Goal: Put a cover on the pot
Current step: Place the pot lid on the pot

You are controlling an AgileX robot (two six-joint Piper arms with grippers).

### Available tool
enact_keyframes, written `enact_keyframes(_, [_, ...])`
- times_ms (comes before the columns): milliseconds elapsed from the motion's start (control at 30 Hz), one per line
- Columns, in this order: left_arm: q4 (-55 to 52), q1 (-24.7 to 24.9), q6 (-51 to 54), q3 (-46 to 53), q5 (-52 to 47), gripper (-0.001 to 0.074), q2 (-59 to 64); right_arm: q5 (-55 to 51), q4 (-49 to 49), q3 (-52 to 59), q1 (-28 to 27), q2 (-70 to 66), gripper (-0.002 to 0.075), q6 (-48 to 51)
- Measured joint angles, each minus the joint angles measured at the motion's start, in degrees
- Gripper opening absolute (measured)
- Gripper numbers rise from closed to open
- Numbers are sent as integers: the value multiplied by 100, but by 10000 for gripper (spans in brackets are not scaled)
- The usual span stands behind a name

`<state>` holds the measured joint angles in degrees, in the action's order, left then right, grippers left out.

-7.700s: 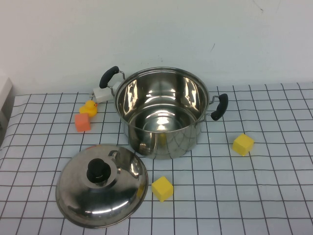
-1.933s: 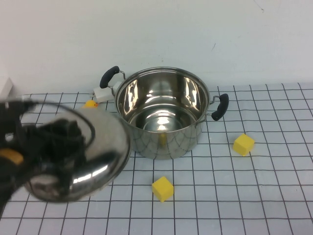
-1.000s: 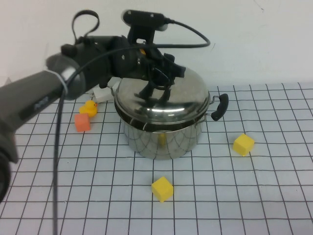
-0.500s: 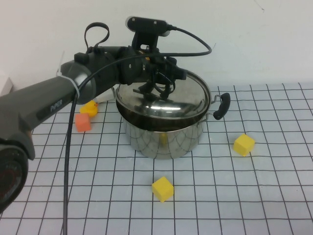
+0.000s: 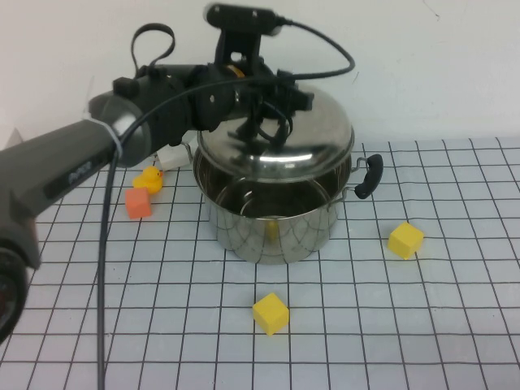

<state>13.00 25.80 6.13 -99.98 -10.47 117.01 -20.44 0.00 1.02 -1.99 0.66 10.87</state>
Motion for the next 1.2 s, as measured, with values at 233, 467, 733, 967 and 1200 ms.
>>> enact_keyframes(233, [103,4,0,1020,1355,330,-545,0,0,0,0,0,9,0])
enact_keyframes(467, [-286,211,0,1859,2009,330,-650,0,0,0,0,0,9,0])
enact_keyframes(733, [-594,421,-365,1880,2577,330,-465,0,0,0,0,0,9,0])
enact_keyframes(967, [-571,410,-474,1880,2856,330,-322,0,0,0,0,0,9,0])
enact_keyframes(1200, [-483,399,-473,1880,2794,330,-311,0,0,0,0,0,9,0])
